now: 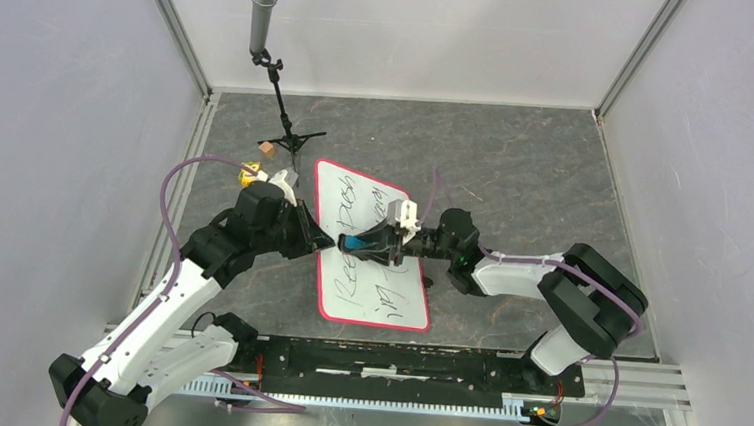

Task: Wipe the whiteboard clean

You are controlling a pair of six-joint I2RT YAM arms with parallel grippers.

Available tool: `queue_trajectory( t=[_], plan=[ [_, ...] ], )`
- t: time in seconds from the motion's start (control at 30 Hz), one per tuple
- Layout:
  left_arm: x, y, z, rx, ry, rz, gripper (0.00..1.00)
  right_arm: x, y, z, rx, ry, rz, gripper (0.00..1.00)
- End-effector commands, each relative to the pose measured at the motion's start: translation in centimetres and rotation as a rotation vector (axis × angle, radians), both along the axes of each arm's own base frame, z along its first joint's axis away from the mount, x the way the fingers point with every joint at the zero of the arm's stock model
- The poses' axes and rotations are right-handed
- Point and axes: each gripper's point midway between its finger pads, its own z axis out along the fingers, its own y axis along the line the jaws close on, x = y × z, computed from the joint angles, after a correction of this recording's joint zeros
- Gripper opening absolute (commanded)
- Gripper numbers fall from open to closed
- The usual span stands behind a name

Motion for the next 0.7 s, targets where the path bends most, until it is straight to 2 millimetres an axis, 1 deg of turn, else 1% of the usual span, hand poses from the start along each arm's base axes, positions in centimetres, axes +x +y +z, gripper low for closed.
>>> queue_trajectory(
  t=[0.0, 0.03, 0.1, 0.17, 0.2, 0.23, 0.33, 0.37, 0.47, 0.67],
  plan=[
    [0.3, 0.4, -0.6, 0.018, -0.006, 0.024, 0.02, -3.8, 1.3, 1.2, 0.006, -0.070, 0.075, 0.25],
    [0.3, 0.4, -0.7, 0.020, -0.005, 0.028, 0.02, -4.6, 1.5, 1.3, 0.008, -0.073, 0.086, 0.25],
    [0.4, 0.4, -0.6, 0.019, -0.008, 0.031, 0.02, -5.3, 1.5, 1.0, 0.008, -0.068, 0.077, 0.25],
    [0.5, 0.4, -0.7, 0.017, -0.007, 0.031, 0.02, -5.2, 1.5, 0.7, 0.014, -0.046, 0.057, 0.24],
    [0.5, 0.4, -0.7, 0.017, -0.006, 0.032, 0.02, -4.8, 1.4, 0.4, 0.011, -0.034, 0.034, 0.24],
    [0.4, 0.4, -0.8, 0.016, -0.002, 0.033, 0.02, -4.1, 1.4, -0.1, -0.001, -0.019, -0.009, 0.23],
    [0.4, 0.3, -0.7, 0.011, -0.004, 0.031, 0.02, -1.6, 0.9, -1.9, -0.050, 0.020, -0.149, 0.15],
    [0.4, 0.3, -0.6, 0.011, -0.007, 0.031, 0.02, -1.0, 0.8, -2.4, -0.059, 0.058, -0.183, 0.15],
    [0.4, 0.4, -0.4, 0.009, -0.013, 0.033, 0.02, 0.9, -0.3, -3.6, -0.072, 0.136, -0.268, 0.15],
    [0.3, 0.3, -0.3, 0.006, -0.018, 0.025, 0.02, 5.2, -3.8, -7.2, -0.115, 0.340, -0.451, 0.18]
  ],
)
